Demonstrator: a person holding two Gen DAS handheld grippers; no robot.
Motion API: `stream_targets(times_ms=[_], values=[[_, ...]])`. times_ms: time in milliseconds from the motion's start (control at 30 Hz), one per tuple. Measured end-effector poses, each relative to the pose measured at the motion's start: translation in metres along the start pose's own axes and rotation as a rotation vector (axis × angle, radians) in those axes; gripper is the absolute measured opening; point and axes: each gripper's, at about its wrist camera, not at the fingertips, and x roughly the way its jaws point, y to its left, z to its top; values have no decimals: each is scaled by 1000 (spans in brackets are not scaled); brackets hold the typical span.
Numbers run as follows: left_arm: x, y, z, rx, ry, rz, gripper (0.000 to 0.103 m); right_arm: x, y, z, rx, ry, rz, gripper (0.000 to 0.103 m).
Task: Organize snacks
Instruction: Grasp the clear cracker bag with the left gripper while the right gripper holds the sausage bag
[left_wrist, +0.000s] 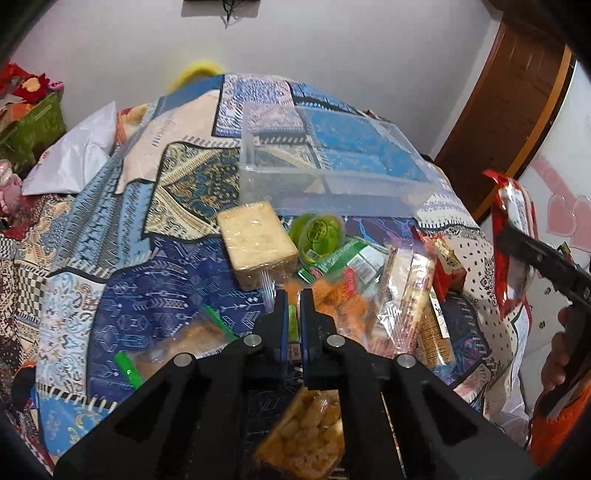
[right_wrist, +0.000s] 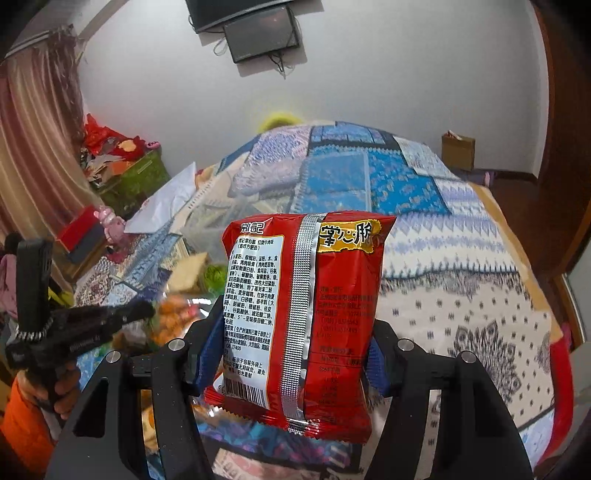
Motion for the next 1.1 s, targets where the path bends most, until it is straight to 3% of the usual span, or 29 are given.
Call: stream_targets(times_ms=[167,233,300,400,533,667,800,900,967,1033,1067,1100], values=[[-15,11,1,7,-16,40,7,7,11,9,-31,-11,13,60],[-16,19,2,6,-5,103,23,10,15,9,-30,-7,22,60],[-20,33,1,-15,-15,147,53,11,16,7,-23,1,38,60],[-29,54,-9,-44,-23,187,65,14,18,3,-32,14,40,60],[-20,74,-25,-113,25,201,67,18,17,-1,-32,36,41,60],[-12,82,-36,-171,41,146,68,23,14,-5,-23,57,43,60],[3,79,-38,-201,86,62,76,26,11,-9,-21,75,34,60],[15,62,-40,-125,88,120,81,25,10,-11,-14,76,32,60],[16,60,-38,-137,67,119,81,24,8,-11,-13,74,27,60],[16,60,-38,-148,45,113,74,23,7,-10,-15,71,22,60],[15,58,-37,-141,31,115,60,23,6,-9,-18,68,18,60],[14,58,-37,-138,31,109,57,22,6,-9,-19,66,15,60]])
